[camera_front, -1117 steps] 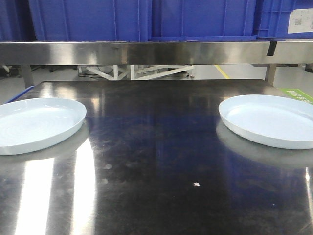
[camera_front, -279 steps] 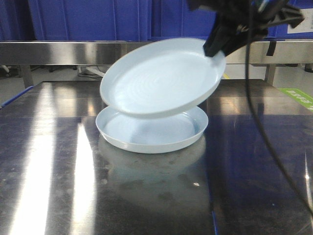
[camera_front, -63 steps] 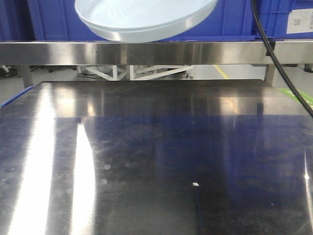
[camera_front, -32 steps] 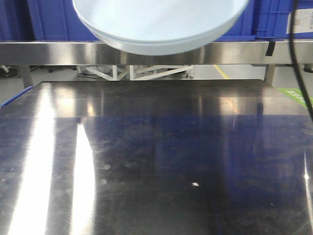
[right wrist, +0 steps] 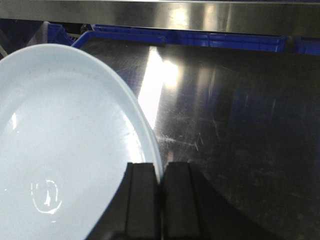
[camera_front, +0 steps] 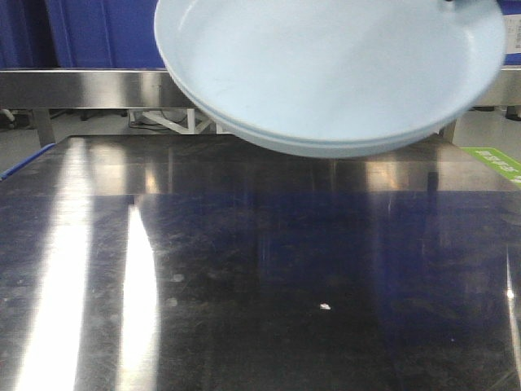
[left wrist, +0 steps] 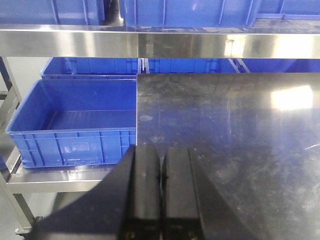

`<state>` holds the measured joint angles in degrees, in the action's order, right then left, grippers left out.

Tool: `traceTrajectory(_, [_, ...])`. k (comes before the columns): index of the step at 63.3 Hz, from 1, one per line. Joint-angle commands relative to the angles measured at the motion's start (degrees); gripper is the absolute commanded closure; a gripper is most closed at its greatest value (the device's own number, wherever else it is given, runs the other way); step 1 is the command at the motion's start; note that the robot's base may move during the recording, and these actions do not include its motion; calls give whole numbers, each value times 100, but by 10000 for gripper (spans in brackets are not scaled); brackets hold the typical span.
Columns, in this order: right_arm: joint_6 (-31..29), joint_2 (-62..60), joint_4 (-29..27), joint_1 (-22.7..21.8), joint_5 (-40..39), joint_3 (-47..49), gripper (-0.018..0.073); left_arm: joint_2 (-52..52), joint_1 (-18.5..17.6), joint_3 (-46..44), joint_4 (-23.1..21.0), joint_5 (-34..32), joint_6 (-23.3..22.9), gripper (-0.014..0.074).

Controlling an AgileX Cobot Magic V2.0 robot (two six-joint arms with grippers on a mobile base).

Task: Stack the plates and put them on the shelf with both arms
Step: 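Hold the plate stack raised in the right gripper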

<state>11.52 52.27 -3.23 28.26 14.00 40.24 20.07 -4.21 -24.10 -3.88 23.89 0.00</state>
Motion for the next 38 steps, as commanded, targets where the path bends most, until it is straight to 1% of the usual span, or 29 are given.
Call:
traceTrajectory(1, [-26,-180,-11,8,-755,107,511,28,-30,-159,-6,-505,0,498])
traceTrajectory(38, [-26,-170,-11,8,-754,108,511,28,-30,-159,-6,-505,0,498])
